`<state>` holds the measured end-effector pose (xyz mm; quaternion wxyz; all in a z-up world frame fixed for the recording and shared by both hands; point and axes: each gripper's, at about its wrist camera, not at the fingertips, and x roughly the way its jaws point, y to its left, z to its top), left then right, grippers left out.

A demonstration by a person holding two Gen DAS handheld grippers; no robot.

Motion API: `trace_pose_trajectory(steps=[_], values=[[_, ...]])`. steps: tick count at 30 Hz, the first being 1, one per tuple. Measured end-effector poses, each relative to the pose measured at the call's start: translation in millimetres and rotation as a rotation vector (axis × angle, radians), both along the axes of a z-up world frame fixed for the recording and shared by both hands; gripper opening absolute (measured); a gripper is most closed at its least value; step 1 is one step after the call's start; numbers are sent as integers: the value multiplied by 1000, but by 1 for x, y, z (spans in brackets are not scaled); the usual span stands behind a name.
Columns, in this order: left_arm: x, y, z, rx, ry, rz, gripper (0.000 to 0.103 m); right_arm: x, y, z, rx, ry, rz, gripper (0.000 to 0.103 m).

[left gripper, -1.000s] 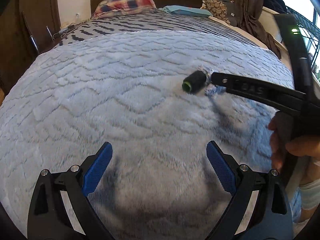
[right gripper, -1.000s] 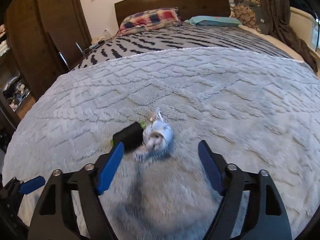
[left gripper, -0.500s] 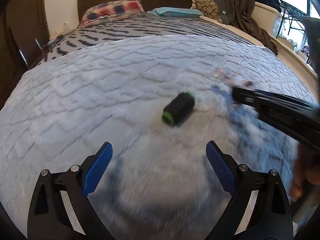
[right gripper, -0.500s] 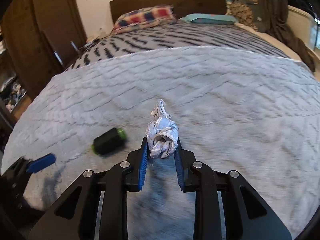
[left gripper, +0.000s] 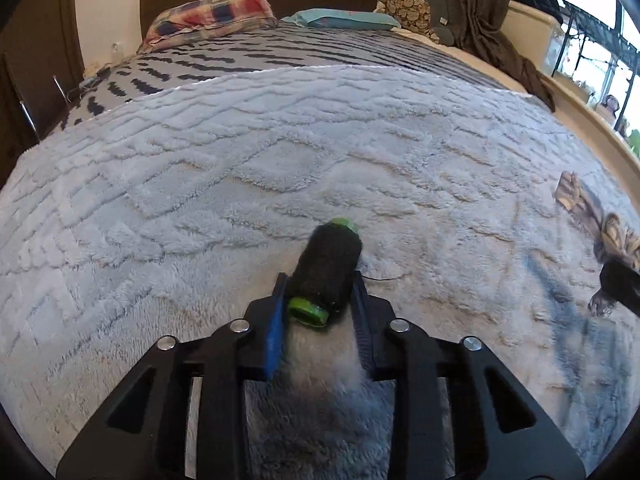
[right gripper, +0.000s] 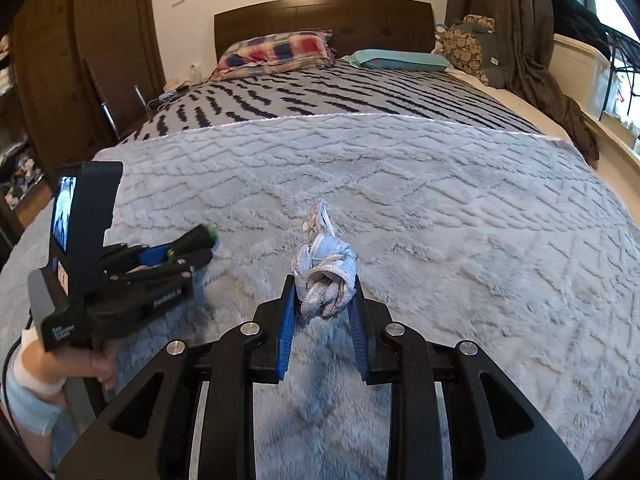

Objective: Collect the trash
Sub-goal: 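Carry spool and cloth down to the bin and open both tools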

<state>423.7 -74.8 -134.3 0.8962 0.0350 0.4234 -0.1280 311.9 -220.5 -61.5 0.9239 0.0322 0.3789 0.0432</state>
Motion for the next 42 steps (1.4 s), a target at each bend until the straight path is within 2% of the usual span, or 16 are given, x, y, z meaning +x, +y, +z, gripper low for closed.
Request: trace_pose_trajectory(steps=[6,18,21,26,29,33,39,42], values=[[-45,7,13,-10,-15,-27,28,-31,2,11,3,-22,9,26],[-203,23,74,-52,-123,-67,28,-146,5,60,-26,-123,-2,26],[-244,26,88,-48,-152,-77,28,-181,5,65,-47,-147,-17,26],[-304,29,101,-46,-190,-98,28,-230,3,60,-21,-141,-7,26],[-332,33,97,-38,-202,-88,28,-257,2,54,-16,-137,-1,26],[-363,39,80,-47,-169,-80,28,-288,4,39,-4,-109,17,26],[-395,41,34,-25,-83,-65,28,-321,15,1,-2,-20,56,26],[-406,42,10,-26,-28,-55,28,-327,21,-24,35,53,73,26]])
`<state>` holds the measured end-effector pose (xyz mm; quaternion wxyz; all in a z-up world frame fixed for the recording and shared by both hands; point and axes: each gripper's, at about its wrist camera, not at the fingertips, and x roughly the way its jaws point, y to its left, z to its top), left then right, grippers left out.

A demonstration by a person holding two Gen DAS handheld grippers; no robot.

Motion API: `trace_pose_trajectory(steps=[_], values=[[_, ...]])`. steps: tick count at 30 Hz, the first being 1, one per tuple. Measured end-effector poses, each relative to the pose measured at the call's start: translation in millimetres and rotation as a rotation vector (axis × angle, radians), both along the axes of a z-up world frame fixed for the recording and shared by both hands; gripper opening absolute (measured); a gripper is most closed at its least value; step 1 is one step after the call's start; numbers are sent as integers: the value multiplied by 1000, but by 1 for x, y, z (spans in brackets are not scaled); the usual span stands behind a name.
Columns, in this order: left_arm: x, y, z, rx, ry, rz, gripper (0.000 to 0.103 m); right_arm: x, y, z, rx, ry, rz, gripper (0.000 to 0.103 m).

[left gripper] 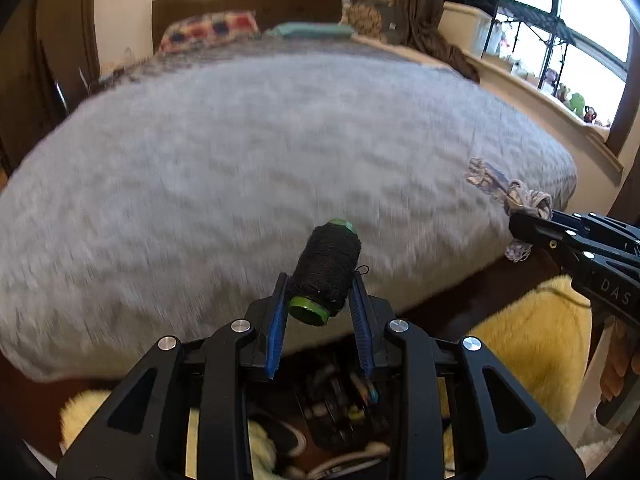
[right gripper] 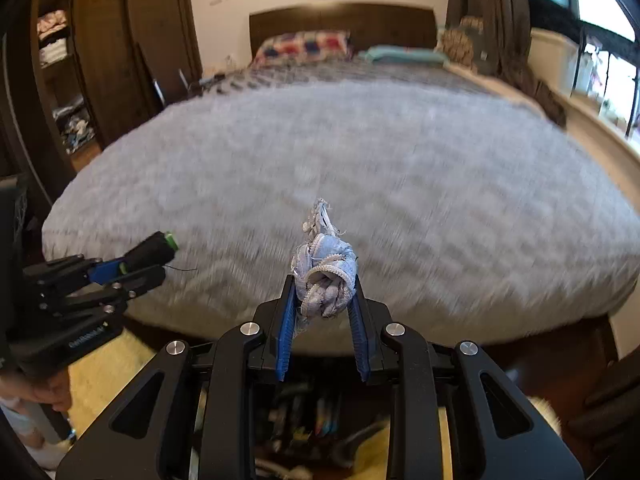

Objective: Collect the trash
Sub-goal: 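Carry spool and cloth down to the bin and open both tools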

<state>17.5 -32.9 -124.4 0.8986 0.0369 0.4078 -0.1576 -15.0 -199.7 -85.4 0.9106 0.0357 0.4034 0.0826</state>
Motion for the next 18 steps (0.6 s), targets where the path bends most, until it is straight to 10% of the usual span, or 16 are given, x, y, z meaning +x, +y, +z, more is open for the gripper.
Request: trace_pose_trajectory(steps=[18], values=[[-2,-4,-149,21,424,-23,28,14,32,-144,35,410,77,26]])
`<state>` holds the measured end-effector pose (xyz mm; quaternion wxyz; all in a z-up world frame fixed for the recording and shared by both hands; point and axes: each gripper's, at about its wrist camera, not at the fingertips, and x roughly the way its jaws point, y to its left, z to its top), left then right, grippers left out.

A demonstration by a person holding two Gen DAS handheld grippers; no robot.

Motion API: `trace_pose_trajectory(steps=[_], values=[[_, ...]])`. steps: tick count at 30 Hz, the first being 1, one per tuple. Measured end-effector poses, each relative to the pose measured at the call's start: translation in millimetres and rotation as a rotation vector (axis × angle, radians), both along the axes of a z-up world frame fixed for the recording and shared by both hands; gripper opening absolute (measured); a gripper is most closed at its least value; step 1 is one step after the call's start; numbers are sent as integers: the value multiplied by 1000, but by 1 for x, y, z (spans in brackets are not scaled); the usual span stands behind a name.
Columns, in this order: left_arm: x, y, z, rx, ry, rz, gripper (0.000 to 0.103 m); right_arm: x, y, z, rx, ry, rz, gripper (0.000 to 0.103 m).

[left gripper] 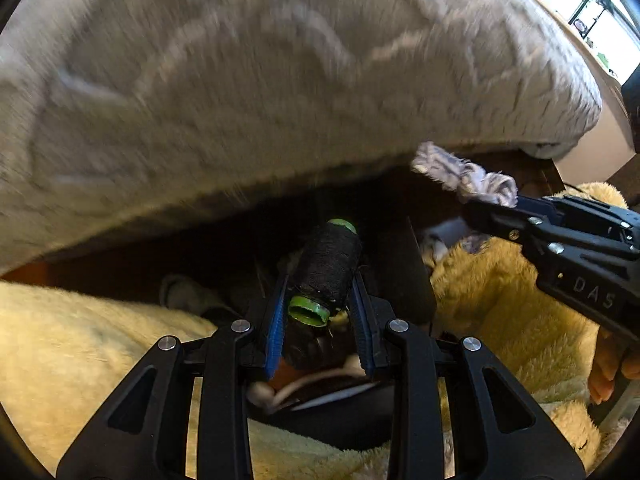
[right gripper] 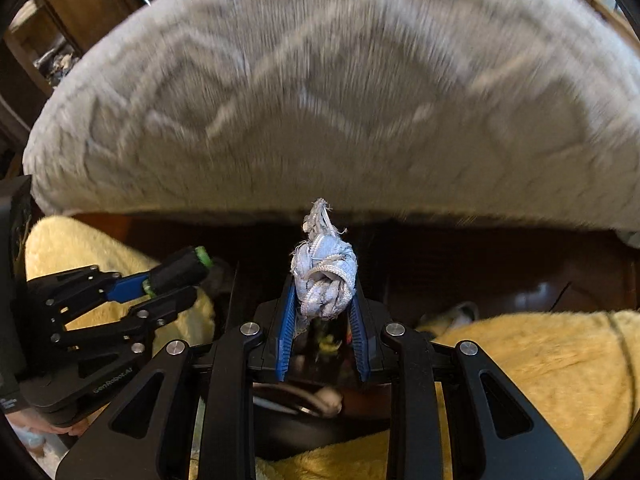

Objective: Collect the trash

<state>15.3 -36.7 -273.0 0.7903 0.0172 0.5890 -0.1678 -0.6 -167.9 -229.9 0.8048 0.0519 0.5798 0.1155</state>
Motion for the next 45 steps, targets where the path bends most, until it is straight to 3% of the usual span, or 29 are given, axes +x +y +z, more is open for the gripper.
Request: trace_pose_trajectory(steps=[7,12,14,16,18,21,25,27,30,32,36,45], values=[[-1,-4,-29,-15,89,-6,28,6,7,-17,-4,51,4,26],[2,-2,-30,-27,97,-20,29,9,8,-24,-1,60,5,30],[1,-5,-29,-21,91,-22,34,13,6,-27,7,63,2,31],[1,-5,-25,-13,82,-19,41,14,3,-29,2,57,-4,35],[0,-4,-20,-2,62,-13,47,16,0,-25,5,44,-13,46],[2,1,-10,12,26,0,53,20,-9,-13,3,9,-33,55],[4,12,15,28,-60,30,67,22,-23,19,-11,-103,-86,84],[4,18,32,38,-111,46,79,22,-30,40,-32,-174,-116,98],[2,26,60,30,-183,79,92,18,-37,62,-70,-232,-144,100],[2,29,84,36,-234,99,95,15,-40,76,-86,-253,-160,100],[-5,39,129,41,-353,136,95,2,-43,122,-119,-383,-191,100],[-39,59,232,-24,-641,225,95,-27,-56,211,-143,-644,-235,100]])
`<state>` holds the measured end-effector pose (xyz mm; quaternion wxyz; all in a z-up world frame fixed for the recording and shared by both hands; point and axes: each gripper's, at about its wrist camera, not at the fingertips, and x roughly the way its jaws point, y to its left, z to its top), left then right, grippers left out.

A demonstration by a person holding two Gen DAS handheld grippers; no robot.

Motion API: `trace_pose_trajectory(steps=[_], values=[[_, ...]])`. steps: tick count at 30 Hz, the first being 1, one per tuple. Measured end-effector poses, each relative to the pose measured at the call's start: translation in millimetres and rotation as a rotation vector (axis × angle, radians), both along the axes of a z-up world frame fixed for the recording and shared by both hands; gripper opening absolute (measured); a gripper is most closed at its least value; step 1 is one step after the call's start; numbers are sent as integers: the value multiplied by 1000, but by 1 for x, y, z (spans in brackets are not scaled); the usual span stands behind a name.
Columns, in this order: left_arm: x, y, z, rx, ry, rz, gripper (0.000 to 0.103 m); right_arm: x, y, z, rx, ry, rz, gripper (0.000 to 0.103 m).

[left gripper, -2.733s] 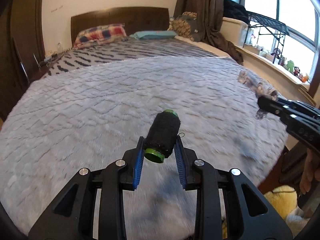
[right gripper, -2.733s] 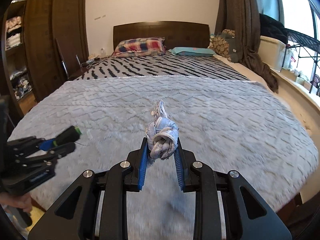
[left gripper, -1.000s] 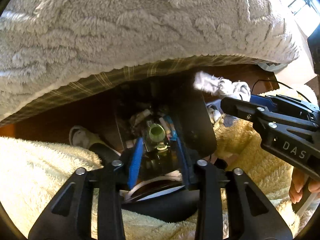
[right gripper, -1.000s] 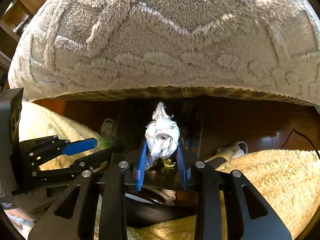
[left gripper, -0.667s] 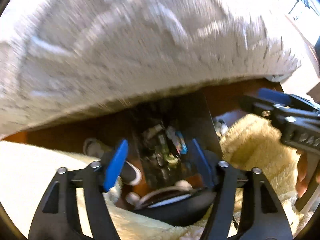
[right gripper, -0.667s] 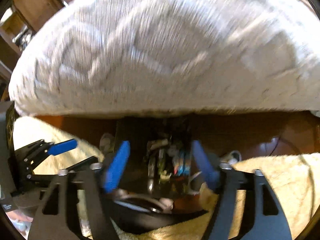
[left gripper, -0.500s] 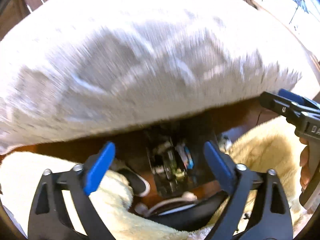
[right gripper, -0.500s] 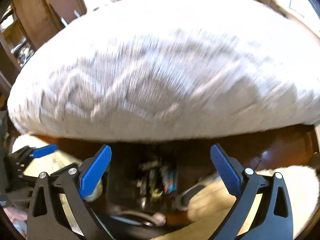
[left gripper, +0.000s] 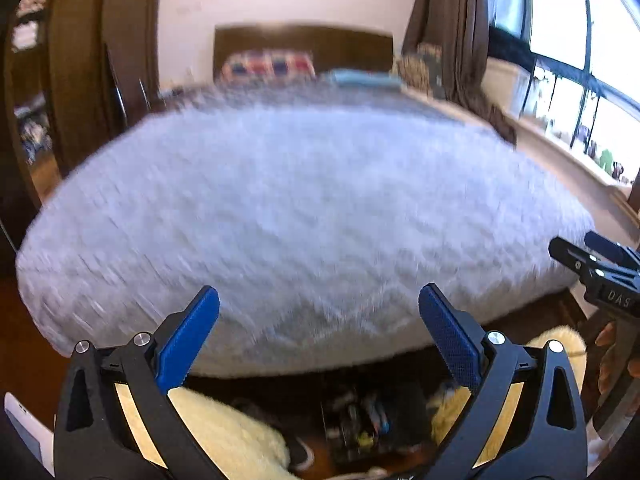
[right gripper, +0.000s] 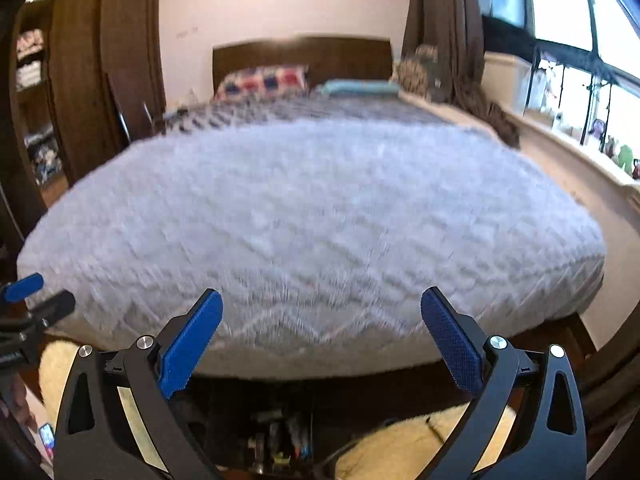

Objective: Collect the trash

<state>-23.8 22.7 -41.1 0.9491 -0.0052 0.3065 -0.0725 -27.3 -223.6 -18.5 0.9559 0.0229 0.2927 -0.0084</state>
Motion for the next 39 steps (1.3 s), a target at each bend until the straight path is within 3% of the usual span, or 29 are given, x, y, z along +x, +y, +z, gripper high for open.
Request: trace_pose_trajectory(steps=[4,10,39], values=[[-21,1,29,37,-113,33,95,-14,-4,27,-42,-80,-37,100],[-44,8,49,59,-205,70,95,-36,-7,49,-47,-149,-61,100],[-70,15,68,2,-256,77,95,-64,-13,77,-51,-255,-118,100]])
